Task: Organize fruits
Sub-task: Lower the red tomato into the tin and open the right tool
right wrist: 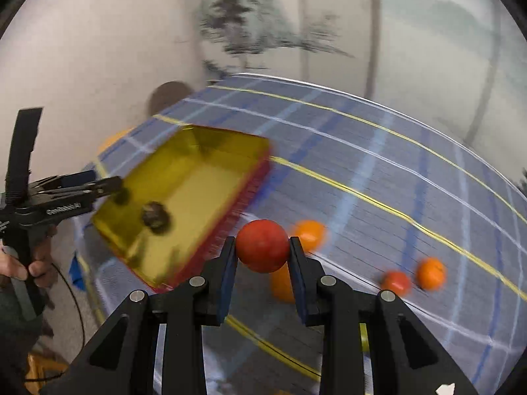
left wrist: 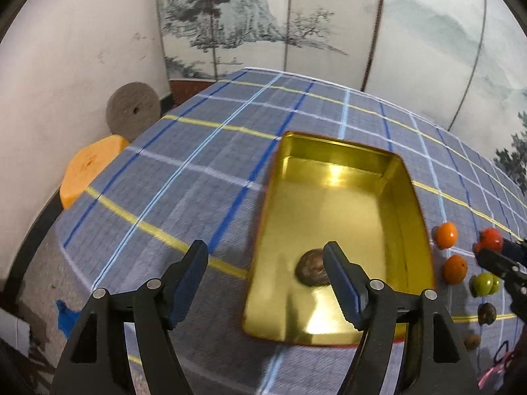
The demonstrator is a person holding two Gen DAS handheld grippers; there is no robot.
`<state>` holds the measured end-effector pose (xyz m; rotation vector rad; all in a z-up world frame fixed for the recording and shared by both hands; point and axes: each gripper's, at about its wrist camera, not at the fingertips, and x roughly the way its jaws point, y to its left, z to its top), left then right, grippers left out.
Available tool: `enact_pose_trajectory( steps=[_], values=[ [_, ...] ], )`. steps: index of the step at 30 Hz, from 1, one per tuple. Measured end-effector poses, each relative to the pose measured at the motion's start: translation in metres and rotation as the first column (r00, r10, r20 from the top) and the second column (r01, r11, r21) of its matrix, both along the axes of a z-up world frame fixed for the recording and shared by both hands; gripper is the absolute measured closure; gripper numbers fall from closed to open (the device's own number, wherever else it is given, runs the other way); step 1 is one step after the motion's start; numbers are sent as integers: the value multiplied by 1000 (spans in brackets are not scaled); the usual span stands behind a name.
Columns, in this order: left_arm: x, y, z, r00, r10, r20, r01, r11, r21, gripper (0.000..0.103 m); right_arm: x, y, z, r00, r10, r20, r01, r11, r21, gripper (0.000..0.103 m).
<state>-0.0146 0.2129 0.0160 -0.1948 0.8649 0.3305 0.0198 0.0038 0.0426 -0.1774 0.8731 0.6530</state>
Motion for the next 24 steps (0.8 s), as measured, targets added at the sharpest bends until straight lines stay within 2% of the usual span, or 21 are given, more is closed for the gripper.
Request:
enact_pose_trajectory(
  steps=[3,10,24],
  values=[
    [-11,10,-3,1000,25,-5,-25,1000,-9,30,-4,34,-5,997,78,-10,-78,997,-1,76],
    [-25,29,-12,997,72,-20,-72,997,-35,30,-1,91,-32,985,162,-57,-165,985,-47,76],
    [-37,46,-26,992,116,-46,-119,991,-62,30,4,128,-58,977,196,-81,-205,968,-141,75]
  ],
)
